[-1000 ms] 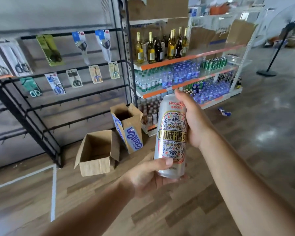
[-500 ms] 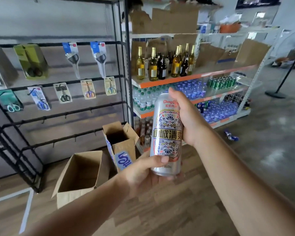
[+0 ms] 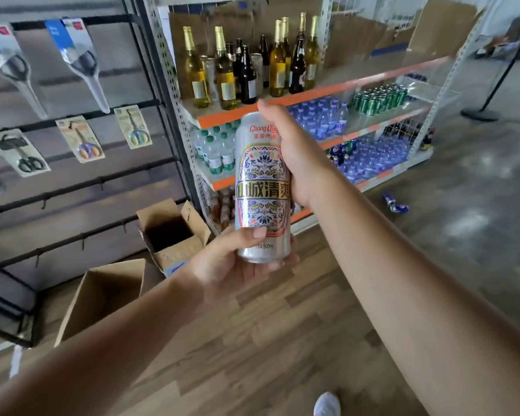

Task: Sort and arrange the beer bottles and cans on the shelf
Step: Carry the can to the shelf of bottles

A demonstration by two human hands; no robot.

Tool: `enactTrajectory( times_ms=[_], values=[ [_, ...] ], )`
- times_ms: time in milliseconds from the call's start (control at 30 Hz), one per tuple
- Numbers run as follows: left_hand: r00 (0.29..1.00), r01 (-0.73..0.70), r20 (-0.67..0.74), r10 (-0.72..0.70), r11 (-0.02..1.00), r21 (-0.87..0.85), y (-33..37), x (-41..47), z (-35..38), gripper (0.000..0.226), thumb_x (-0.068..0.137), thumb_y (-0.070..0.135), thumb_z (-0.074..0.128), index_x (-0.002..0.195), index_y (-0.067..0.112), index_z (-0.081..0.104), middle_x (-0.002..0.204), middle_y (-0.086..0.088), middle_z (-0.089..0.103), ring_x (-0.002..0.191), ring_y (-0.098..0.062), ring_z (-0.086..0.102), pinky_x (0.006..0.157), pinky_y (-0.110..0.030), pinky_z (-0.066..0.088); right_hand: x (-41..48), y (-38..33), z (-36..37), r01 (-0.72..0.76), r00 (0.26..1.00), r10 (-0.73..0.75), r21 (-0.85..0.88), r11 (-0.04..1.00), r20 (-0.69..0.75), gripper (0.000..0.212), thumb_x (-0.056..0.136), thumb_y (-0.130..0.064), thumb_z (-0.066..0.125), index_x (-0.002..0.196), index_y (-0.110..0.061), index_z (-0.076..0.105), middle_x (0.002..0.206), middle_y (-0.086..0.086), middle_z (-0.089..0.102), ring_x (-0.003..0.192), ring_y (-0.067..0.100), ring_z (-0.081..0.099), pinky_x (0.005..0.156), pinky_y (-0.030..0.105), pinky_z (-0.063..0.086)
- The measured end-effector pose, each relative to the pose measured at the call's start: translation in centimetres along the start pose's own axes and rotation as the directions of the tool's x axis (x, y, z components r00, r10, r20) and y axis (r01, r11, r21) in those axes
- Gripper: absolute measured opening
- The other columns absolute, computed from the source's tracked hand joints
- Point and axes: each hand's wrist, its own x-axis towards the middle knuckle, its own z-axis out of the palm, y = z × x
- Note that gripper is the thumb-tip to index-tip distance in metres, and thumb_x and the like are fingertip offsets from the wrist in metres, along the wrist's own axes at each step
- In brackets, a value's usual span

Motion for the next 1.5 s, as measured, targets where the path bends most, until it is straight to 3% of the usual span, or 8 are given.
enactTrajectory(
  times_ms=[167,333,533,800,967,1067,1367,1500],
  values=[
    [0.999,-0.009,-0.037,0.009,1.0,-0.004,0.0,8.5,1.3,0.084,0.032,0.036,0.095,0.105,0.009,0.065,0.089,-0.012,0.072,0.078,-0.028,0.072,0.059,-0.023,0.058,5.5,-1.6,-6.5,-0.031,0.999,0.031,-0.013,0.999,0.034,0.045,0.086,-0.055,0.059,0.095,-0.011,0.064,0.078,0.01,0.069,0.074,0.027,0.069,0.088,0.049,0.054],
    [0.997,-0.047,-0.068,0.044,0.998,-0.038,-0.8,16.6,2.4,0.063,0.033,0.036,0.095,0.09,0.016,0.077,0.088,-0.011,0.073,0.078,-0.028,0.073,0.058,-0.023,0.058,11.2,-2.4,-13.1,-0.067,0.995,0.069,-0.03,0.997,0.074,0.044,0.086,-0.055,0.059,0.092,-0.012,0.065,0.079,0.01,0.069,0.073,0.026,0.068,0.087,0.049,0.054],
    [0.996,-0.015,-0.084,0.008,0.997,-0.076,-0.6,24.2,1.9,0.071,0.036,0.035,0.095,0.099,0.011,0.071,0.093,-0.015,0.07,0.083,-0.032,0.071,0.062,-0.025,0.059,18.3,-2.2,-18.3,-0.114,0.99,0.115,-0.016,0.993,0.084,0.047,0.077,-0.057,0.065,0.093,-0.012,0.065,0.082,0.012,0.068,0.076,0.028,0.068,0.091,0.057,0.05],
    [0.999,0.035,0.022,-0.034,0.996,-0.084,3.0,35.7,-2.6,0.065,0.042,0.033,0.094,0.101,0.013,0.073,0.096,-0.013,0.071,0.086,-0.032,0.071,0.068,-0.025,0.059,29.5,-3.5,-23.3,-0.113,0.992,0.114,-0.03,0.993,0.046,0.055,0.085,-0.063,0.057,0.101,-0.012,0.067,0.086,0.012,0.072,0.078,0.028,0.071,0.091,0.054,0.053],
    [0.994,0.078,0.081,-0.073,0.996,-0.05,7.5,42.9,-5.0,0.078,0.046,0.034,0.093,0.112,0.007,0.063,0.101,-0.015,0.07,0.087,-0.03,0.071,0.075,-0.025,0.06,36.9,-6.5,-25.8,-0.103,0.994,0.102,-0.031,0.994,-0.038,0.063,0.087,-0.068,0.049,0.108,-0.012,0.067,0.089,0.013,0.073,0.081,0.028,0.072,0.088,0.052,0.055],
    [0.992,0.086,0.097,-0.081,0.995,-0.047,9.4,46.4,-6.7,0.067,0.048,0.033,0.092,0.105,0.008,0.07,0.098,-0.015,0.071,0.088,-0.029,0.071,0.073,-0.025,0.059,40.7,-7.6,-26.4,-0.08,0.996,0.079,-0.012,0.997,-0.038,0.059,0.088,-0.066,0.048,0.103,-0.013,0.067,0.086,0.013,0.073,0.079,0.028,0.072,0.085,0.049,0.057],
    [0.996,0.079,0.044,-0.077,0.996,-0.04,11.8,55.1,-8.9,0.062,0.043,0.033,0.093,0.099,0.013,0.074,0.096,-0.013,0.073,0.087,-0.028,0.072,0.075,-0.028,0.06,50.3,-8.6,-30.0,-0.074,0.997,0.072,-0.078,0.994,-0.035,0.06,0.086,-0.067,0.052,0.102,-0.011,0.067,0.094,0.017,0.073,0.085,0.032,0.072,0.088,0.055,0.055],
    [0.999,0.035,-0.008,-0.035,0.999,0.041,12.7,59.8,-8.7,0.064,0.045,0.04,0.091,0.101,0.014,0.072,0.099,-0.011,0.072,0.089,-0.026,0.071,0.08,-0.032,0.057,54.0,-10.3,-32.7,-0.069,0.997,0.071,-0.112,0.991,0.017,0.059,0.088,-0.067,0.049,0.104,-0.013,0.066,0.097,0.015,0.074,0.085,0.03,0.073,0.083,0.048,0.058]
  ],
)
